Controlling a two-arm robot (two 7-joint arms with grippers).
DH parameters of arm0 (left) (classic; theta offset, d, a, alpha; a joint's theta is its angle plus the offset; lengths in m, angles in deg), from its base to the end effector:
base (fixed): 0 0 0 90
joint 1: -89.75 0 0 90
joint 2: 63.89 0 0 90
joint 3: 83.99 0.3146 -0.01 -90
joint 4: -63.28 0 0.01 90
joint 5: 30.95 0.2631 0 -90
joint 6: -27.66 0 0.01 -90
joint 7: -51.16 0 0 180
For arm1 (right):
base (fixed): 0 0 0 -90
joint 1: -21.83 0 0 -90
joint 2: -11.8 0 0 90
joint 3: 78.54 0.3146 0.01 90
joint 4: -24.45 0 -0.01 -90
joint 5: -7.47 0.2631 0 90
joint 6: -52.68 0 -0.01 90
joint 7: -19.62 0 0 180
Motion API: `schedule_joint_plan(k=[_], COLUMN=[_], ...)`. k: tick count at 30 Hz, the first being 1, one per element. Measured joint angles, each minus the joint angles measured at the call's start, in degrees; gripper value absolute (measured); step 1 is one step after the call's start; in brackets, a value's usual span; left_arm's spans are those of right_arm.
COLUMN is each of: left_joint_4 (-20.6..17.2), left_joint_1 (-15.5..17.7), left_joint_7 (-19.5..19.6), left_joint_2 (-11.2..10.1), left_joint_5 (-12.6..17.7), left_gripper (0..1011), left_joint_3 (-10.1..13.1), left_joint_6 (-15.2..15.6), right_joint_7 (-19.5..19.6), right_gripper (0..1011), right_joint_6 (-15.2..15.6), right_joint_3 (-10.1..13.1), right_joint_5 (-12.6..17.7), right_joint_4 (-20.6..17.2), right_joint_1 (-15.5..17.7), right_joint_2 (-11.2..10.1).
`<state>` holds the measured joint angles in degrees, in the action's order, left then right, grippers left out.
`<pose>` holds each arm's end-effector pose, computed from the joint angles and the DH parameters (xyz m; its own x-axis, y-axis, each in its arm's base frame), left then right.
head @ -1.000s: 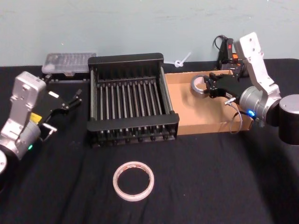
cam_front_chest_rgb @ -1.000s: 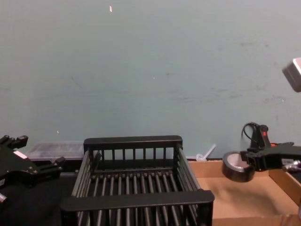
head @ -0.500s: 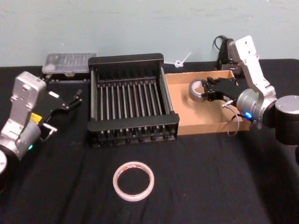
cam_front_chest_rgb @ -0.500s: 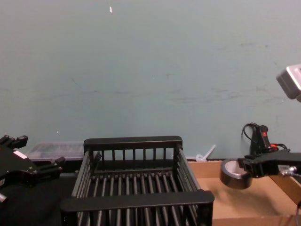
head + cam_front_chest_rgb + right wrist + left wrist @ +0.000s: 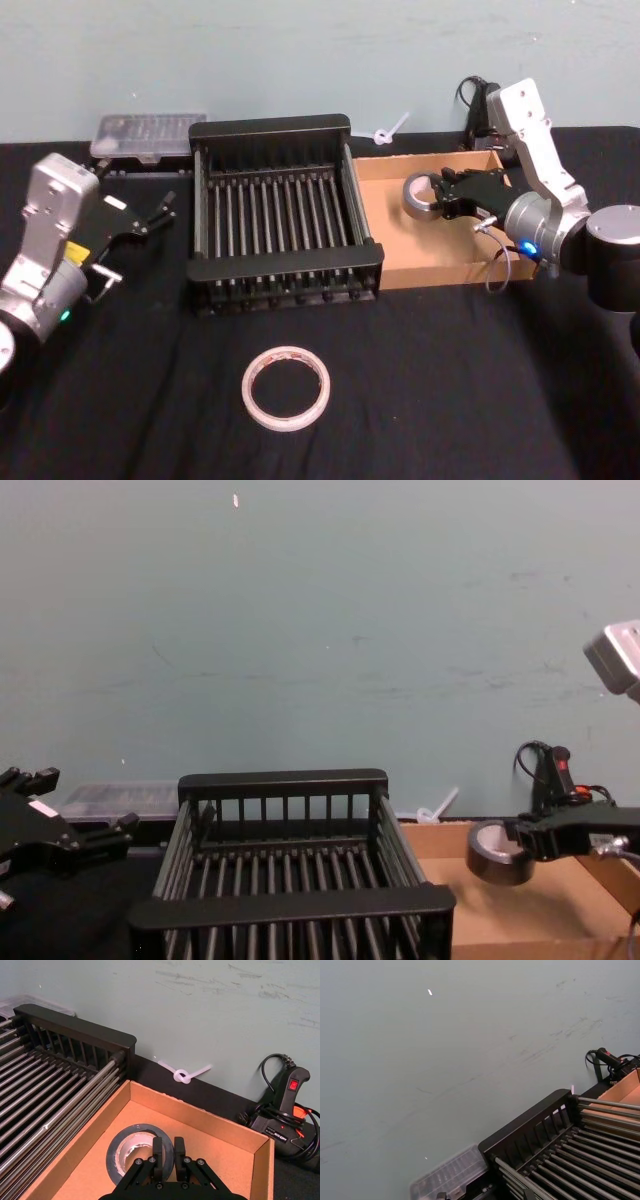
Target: Pick up the white tape and place it into the black box , Pick up the silver tape and place it into the brown box.
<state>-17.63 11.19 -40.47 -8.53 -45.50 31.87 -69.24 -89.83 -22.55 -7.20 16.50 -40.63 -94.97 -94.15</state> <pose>0.3189 0.1087 -0.3133 0.2921 0.8804 0.3737 -0.9553 0.2872 0.0700 0.4143 -0.0432 -0.2906 0.4764 -0.8715 0.1166 0.8407 0.4126 -0.3508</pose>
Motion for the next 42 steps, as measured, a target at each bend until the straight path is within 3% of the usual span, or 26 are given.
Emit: schedule_joint_plan(k=[6, 24, 29, 42], left_joint_4=[0.0, 0.0, 0.0, 0.0], left_joint_1=[0.0, 0.0, 0.0, -0.01], left_joint_7=[0.0, 0.0, 0.0, 0.0], left_joint_2=[0.0, 0.0, 0.0, 0.0], left_joint_5=[0.0, 0.0, 0.0, 0.0], left_gripper=[1001, 1001, 1001, 1001], left_joint_3=[0.0, 0.0, 0.0, 0.0], left_joint_6=[0.0, 0.0, 0.0, 0.0], right_joint_7=[0.01, 0.04, 0.05, 0.05], right_gripper=[249, 851, 966, 1002], right_joint_6=[-0.01, -0.07, -0.07, -0.07], right_joint_3=[0.03, 0.09, 0.09, 0.08], right_joint_5=[0.05, 0.17, 0.19, 0.19], right_joint_4=[-0.05, -0.13, -0.13, -0.13], right_joint_1=[0.0, 0.06, 0.07, 0.07], right_joint_2=[-0.03, -0.07, -0.07, -0.07])
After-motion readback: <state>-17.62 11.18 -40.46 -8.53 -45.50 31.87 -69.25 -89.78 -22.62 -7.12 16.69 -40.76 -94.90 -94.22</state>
